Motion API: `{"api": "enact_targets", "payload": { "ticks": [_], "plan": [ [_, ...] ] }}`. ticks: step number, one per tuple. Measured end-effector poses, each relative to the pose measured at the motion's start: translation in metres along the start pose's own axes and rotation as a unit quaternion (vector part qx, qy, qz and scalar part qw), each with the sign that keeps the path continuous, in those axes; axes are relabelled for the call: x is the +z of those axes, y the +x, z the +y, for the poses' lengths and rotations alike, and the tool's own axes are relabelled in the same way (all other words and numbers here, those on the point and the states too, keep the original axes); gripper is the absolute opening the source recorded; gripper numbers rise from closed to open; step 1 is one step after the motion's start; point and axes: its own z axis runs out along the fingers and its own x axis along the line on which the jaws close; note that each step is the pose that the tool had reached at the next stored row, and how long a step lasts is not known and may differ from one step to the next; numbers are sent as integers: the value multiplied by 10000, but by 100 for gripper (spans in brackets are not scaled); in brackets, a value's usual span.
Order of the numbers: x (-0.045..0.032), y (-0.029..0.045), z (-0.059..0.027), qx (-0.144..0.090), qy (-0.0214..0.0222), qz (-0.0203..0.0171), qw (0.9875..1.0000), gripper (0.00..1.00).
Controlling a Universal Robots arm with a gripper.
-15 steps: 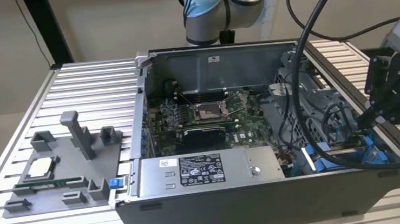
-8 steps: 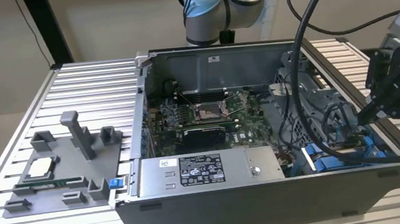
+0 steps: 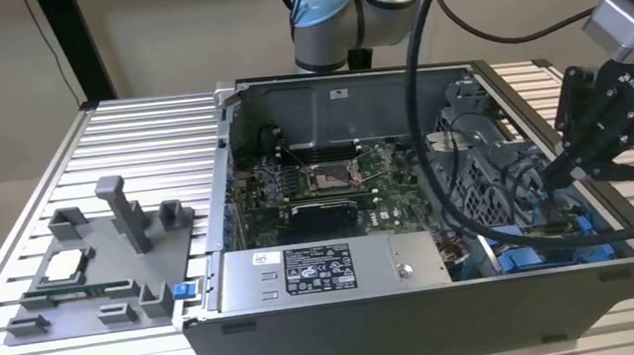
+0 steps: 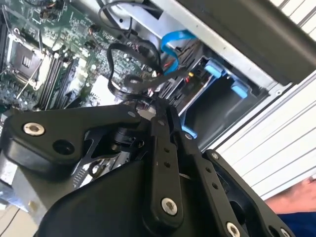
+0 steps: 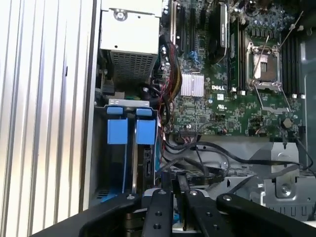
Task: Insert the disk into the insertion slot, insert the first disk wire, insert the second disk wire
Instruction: 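Insert the second disk wire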
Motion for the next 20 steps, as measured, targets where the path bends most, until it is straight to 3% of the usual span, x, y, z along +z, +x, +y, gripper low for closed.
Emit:
{"api": "enact_targets", "payload": {
  "ticks": [2, 4, 6, 11, 17, 18, 20],
  "plan": [
    [9, 15, 68, -3, 16, 1, 10000, 0],
    [20, 38, 117, -11, 63, 2, 10000, 0],
    [31, 64, 159, -26, 152, 5, 9999, 0],
    [55, 122, 256, -72, 420, 11, 9991, 0],
    [101, 165, 380, -114, 668, 19, 9977, 0],
    [113, 170, 389, -119, 698, 19, 9975, 0],
    [117, 172, 389, -120, 703, 20, 9975, 0]
  ]
}}
